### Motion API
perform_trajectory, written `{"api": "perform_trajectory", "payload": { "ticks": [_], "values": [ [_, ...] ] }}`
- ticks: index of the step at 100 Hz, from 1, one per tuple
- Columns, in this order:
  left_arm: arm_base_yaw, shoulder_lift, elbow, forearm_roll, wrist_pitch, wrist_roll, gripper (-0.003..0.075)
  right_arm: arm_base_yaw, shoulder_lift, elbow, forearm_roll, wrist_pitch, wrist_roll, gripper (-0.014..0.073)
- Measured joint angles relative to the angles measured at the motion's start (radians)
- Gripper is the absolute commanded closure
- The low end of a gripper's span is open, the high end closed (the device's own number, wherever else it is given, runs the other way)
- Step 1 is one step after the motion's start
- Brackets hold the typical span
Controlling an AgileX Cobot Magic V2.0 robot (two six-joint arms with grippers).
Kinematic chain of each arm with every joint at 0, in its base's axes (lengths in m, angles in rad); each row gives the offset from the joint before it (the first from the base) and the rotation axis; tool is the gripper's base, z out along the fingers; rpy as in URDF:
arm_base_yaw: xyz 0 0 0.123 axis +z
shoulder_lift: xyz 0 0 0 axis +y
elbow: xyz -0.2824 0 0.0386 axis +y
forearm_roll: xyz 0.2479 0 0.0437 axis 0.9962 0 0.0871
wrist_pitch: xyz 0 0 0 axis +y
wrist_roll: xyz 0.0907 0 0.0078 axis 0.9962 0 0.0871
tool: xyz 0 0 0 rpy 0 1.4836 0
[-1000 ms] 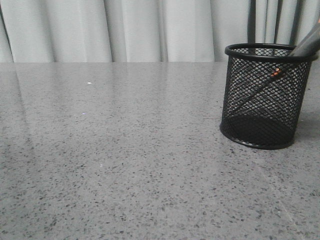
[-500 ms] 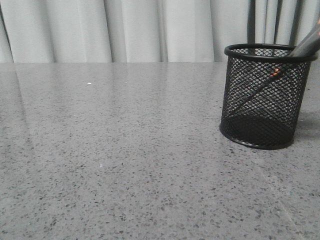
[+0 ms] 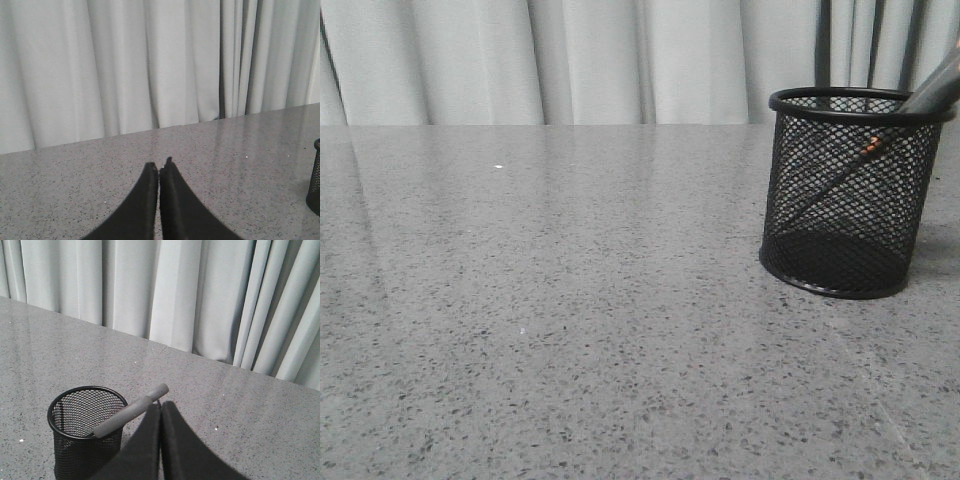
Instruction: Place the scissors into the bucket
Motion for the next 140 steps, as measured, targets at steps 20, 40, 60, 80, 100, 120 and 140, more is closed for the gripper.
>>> {"api": "perform_trajectory", "payload": {
  "ticks": [20, 40, 60, 80, 100, 120, 140],
  "values": [
    [0.0, 0.0, 0.0, 0.0, 0.0, 0.0, 0.074, 0.0, 0.0, 0.0, -0.002, 0.0, 0.0, 0.0645],
    [0.0, 0.0, 0.002, 0.0, -0.003, 0.0, 0.074, 0.0, 0.0, 0.0, -0.002, 0.0, 0.0, 0.0645],
    [0.012, -0.046, 0.057, 0.094, -0.003, -0.012, 0.074, 0.0, 0.0, 0.0, -0.002, 0.0, 0.0, 0.0645],
    [0.14, -0.17, 0.208, 0.472, 0.018, -0.375, 0.074, 0.0, 0.0, 0.0, -0.002, 0.0, 0.0, 0.0645],
    [0.306, -0.305, 0.248, 0.566, 0.188, -0.513, 0.074, 0.0, 0.0, 0.0, -0.002, -0.001, 0.0, 0.0645],
    [0.407, -0.309, 0.248, 0.58, 0.424, -0.525, 0.074, 0.0, 0.0, 0.002, -0.002, -0.001, 0.0, 0.0645],
    [0.424, -0.309, 0.248, 0.58, 0.429, -0.528, 0.074, 0.0, 0.0, 0.002, -0.002, -0.001, 0.0, 0.0645]
  ]
}}
